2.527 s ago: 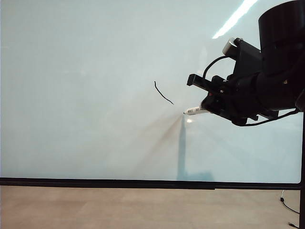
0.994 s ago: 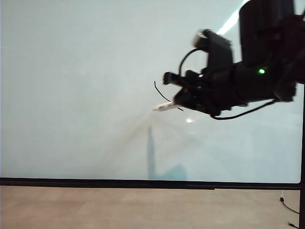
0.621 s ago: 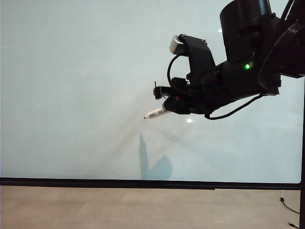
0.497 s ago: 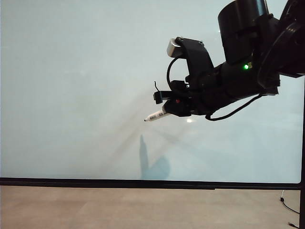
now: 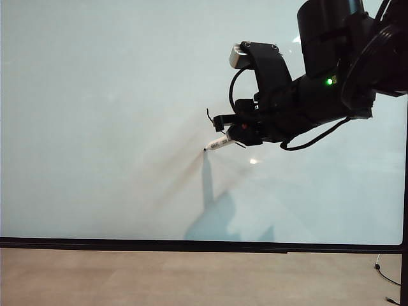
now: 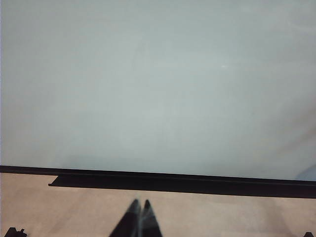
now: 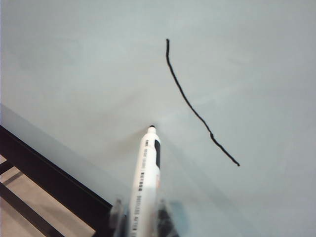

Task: Pick up the pen on the shelf to the right of the whiteboard and draw a cross mark.

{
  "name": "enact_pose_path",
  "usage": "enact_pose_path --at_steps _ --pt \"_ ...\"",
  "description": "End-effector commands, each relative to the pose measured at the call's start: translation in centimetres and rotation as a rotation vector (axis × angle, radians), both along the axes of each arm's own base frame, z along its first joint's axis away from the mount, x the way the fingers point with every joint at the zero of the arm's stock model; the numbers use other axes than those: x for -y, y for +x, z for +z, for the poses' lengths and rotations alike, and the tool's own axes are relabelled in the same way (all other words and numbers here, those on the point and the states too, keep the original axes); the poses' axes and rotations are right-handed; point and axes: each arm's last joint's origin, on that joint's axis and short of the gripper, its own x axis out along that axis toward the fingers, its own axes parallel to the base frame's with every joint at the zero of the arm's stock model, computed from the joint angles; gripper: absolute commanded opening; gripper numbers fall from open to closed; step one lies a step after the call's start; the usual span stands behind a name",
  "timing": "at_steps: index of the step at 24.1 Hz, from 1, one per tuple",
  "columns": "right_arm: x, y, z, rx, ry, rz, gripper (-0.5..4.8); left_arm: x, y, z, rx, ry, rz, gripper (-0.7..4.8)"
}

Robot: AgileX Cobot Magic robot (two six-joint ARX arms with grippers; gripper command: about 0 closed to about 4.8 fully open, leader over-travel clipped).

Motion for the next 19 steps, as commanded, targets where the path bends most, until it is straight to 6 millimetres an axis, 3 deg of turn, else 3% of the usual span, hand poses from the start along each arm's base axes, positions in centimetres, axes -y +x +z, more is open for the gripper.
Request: enact_pose_path --at_steps 1,19 --pt "0.3 0.2 0.9 0.044 0.015 -0.022 -0.06 0.0 0.0 0.2 0.015 0.005 0.0 -0.05" --pt "2.4 0.1 3.9 0.125 0.0 -0.113 -0.05 0.0 0.0 0.2 0.015 0.005 0.0 -0.04"
